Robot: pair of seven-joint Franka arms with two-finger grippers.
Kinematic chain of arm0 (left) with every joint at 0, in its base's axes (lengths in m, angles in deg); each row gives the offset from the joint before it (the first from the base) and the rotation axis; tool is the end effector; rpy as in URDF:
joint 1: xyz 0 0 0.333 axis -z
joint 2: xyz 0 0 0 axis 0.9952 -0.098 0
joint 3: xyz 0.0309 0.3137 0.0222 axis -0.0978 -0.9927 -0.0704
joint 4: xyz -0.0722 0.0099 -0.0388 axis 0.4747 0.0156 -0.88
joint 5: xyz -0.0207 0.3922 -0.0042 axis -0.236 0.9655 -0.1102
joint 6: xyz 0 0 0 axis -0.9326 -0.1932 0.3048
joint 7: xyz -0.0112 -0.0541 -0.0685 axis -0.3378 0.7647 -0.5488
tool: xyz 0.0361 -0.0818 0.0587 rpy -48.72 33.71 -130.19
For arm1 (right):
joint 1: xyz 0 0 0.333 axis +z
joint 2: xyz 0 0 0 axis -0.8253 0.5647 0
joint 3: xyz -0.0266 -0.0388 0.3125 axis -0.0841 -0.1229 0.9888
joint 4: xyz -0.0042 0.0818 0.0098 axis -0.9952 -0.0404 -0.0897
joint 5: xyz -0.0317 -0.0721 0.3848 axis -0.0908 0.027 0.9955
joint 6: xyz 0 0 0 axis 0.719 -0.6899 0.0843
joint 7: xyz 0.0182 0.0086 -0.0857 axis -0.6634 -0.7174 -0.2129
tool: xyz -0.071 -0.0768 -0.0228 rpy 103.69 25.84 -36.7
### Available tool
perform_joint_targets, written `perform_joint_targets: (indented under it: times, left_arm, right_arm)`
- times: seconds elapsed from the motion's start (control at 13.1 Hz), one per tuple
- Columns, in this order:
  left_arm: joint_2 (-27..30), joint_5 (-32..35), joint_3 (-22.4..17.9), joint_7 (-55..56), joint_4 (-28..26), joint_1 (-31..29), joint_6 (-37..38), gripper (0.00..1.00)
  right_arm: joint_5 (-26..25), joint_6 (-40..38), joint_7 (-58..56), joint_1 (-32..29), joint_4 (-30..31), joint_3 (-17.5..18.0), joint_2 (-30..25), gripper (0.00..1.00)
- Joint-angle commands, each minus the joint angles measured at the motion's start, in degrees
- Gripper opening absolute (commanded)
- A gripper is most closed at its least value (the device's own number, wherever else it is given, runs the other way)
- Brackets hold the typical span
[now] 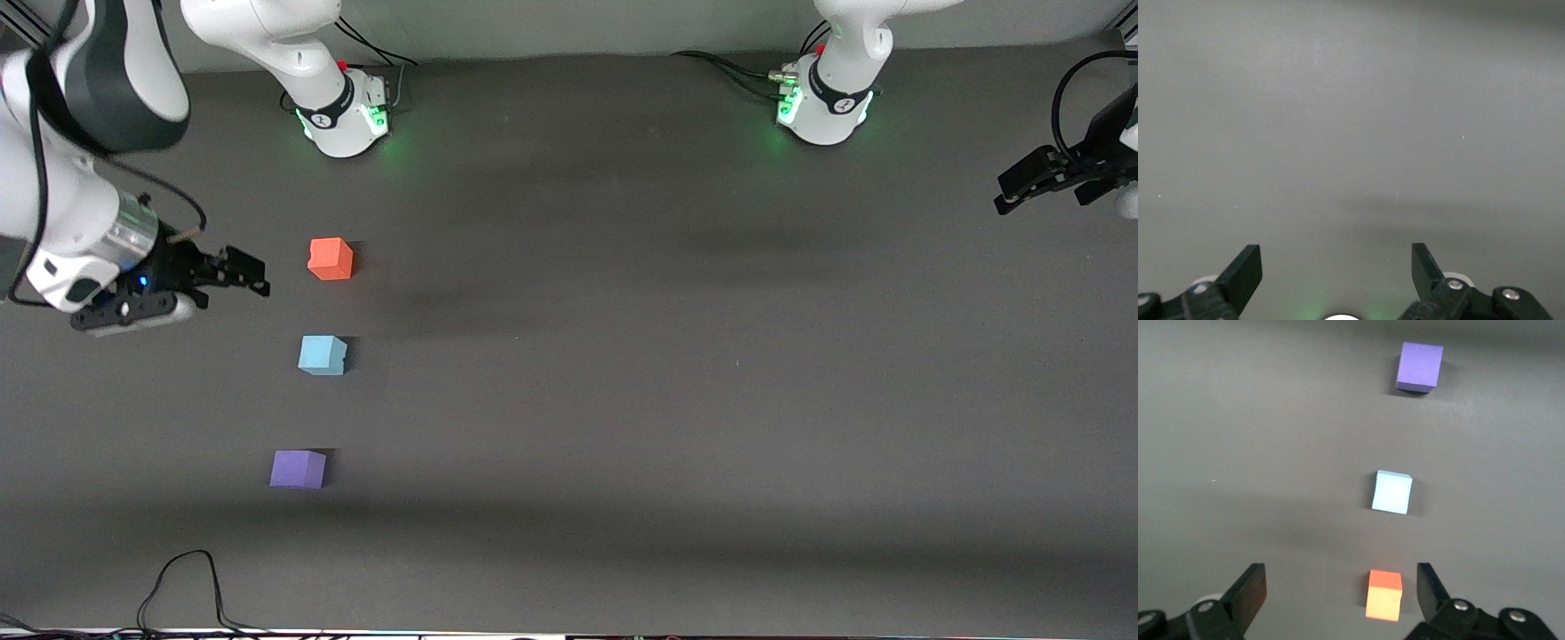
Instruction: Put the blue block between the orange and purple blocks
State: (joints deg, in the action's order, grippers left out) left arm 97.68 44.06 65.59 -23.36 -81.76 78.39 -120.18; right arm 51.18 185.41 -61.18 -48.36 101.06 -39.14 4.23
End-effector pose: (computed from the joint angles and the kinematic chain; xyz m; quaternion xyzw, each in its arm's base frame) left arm 0.4906 0.0160 0.6207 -0.9986 -0.0528 0.0031 0.0033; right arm 0.5358 0.0550 0.5255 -0.9974 -0.0556 0.0017 0.0453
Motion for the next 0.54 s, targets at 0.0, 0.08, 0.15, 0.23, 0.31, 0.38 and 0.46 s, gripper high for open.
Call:
perform_joint_targets:
  times: [0.0,0.08,0.15,0.23,0.31,0.38,0.46]
  left_arm:
    - [0.94,0.73,0.09,0.03,-0.02,0.18,-0.30,1.00]
    - [0.94,0.73,0.01,0.21,0.16,0.09,-0.12,1.00]
    - [0.94,0.64,-0.08,0.38,0.07,0.01,-0.03,1.00]
    - [0.85,0.64,-0.08,0.39,0.16,0.00,-0.03,1.00]
    - [0.85,0.64,-0.08,0.47,0.16,0.00,-0.03,1.00]
    - [0.85,0.64,-0.08,0.39,0.16,0.00,-0.12,1.00]
    - [0.85,0.56,-0.08,0.39,0.16,0.00,-0.12,1.00]
  right_arm:
    - [-1.71,-2.69,4.89,-1.19,0.71,2.21,-3.57,1.00]
    - [-1.89,-2.78,4.99,-1.19,0.71,2.56,-4.79,1.00]
    - [-2.67,-3.31,5.08,-1.19,0.71,2.73,-5.41,1.00]
    - [-3.55,-3.92,5.08,-1.19,0.71,2.74,-5.51,1.00]
    - [-4.25,-3.93,5.17,-1.10,0.80,2.65,-5.42,1.00]
    - [-4.35,-3.93,5.08,-1.10,0.80,2.47,-5.42,1.00]
    - [-4.35,-4.19,5.17,-1.10,0.71,2.30,-5.51,1.00]
